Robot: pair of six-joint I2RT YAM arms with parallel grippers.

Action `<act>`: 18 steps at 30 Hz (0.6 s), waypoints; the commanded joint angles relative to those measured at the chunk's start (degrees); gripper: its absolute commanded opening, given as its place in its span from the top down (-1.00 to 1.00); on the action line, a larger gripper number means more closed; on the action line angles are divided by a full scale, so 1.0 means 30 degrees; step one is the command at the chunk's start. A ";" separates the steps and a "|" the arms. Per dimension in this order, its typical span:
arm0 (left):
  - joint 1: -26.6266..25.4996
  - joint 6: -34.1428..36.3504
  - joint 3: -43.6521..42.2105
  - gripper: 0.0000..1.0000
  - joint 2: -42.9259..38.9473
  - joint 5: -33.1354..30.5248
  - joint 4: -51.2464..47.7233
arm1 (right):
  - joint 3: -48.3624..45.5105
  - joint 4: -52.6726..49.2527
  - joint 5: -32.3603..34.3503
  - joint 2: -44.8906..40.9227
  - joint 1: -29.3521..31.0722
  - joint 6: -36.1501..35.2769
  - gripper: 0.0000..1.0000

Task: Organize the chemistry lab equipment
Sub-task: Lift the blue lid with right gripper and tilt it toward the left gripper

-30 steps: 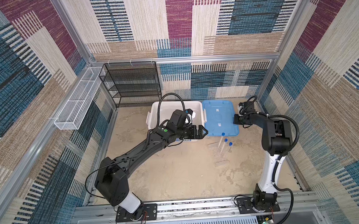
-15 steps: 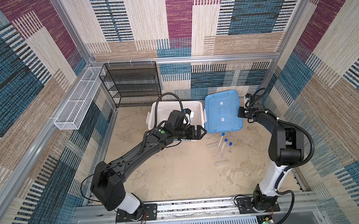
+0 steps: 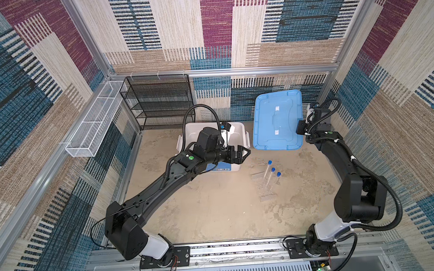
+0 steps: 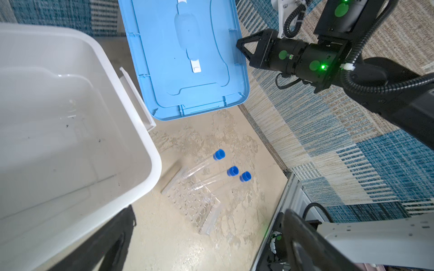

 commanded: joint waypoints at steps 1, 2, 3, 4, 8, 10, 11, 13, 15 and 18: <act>0.0405 0.1248 0.0226 -0.99 -0.0261 0.0274 0.0503 | 0.0133 0.1200 0.0227 -0.1266 0.0022 0.0305 1.00; 0.0592 0.1278 0.0223 -0.99 -0.0330 0.0407 0.0726 | 0.0133 0.1250 0.0111 -0.1681 0.0044 0.0273 1.00; 0.0752 0.1395 0.0194 -0.98 -0.0406 0.0627 0.0913 | 0.0133 0.1220 -0.0015 -0.2027 0.0037 0.0232 1.00; 0.0905 0.1448 0.0174 -0.98 -0.0520 0.0657 0.1119 | 0.0213 0.1103 -0.0254 -0.2357 0.0037 0.0160 1.00; 0.1286 0.1904 0.0468 -0.98 -0.0536 0.0793 0.1495 | 0.0513 0.0754 -0.1409 -0.3499 0.0022 0.0098 1.00; 0.1349 0.2441 0.0536 -0.98 -0.0522 0.1565 0.2082 | 0.0532 0.0745 -0.2456 -0.4037 0.0035 0.0353 1.00; 0.1371 0.2669 0.0479 -0.99 -0.0518 0.1919 0.2514 | 0.0594 0.0773 -0.3155 -0.4285 0.0026 0.0561 1.00; 0.1404 0.2797 0.0526 -0.99 -0.0480 0.2172 0.3112 | 0.0603 0.0879 -0.4613 -0.4744 0.0025 0.1171 1.00; 0.1466 0.2656 0.0791 -0.99 -0.0327 0.2088 0.3317 | 0.0301 0.1330 -0.5919 -0.5283 0.0050 0.1759 1.00; 0.1496 0.1914 0.1290 -0.99 0.0216 0.1854 0.3733 | -0.0134 0.1983 -0.7534 -0.5993 0.0185 0.2391 1.00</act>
